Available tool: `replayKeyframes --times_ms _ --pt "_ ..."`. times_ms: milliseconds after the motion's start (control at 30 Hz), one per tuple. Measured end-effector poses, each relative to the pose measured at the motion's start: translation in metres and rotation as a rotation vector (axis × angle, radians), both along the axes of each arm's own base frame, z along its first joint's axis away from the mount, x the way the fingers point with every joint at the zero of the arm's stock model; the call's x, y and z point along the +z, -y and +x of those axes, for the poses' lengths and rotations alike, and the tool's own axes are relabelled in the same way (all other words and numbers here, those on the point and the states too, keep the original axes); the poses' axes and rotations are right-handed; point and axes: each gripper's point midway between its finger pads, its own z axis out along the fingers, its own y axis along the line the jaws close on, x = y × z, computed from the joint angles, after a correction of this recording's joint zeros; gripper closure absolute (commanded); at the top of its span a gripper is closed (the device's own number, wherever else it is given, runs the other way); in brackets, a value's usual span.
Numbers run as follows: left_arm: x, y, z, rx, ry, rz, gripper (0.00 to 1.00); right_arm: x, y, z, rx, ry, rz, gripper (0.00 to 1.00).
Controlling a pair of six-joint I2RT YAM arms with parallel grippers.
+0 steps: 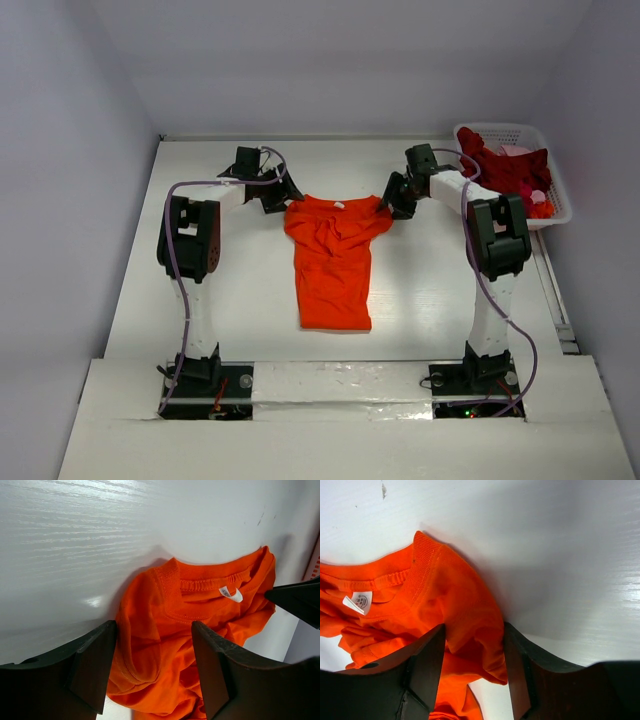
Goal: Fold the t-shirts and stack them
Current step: Grab one side of the 2/3 rectangular tshirt with both arms
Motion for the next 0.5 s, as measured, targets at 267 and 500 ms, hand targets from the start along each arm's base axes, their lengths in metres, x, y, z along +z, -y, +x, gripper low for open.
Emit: replayKeyframes --times_ms 267,500 --pt "-0.0001 0.0012 -0.0023 -0.007 -0.009 -0.007 0.45 -0.0006 -0.0005 -0.0005 0.002 -0.003 0.003 0.46" --pt "-0.0014 0.0017 -0.0029 -0.01 -0.013 -0.009 0.52 -0.0006 -0.0009 0.0015 0.004 -0.002 0.002 0.46"
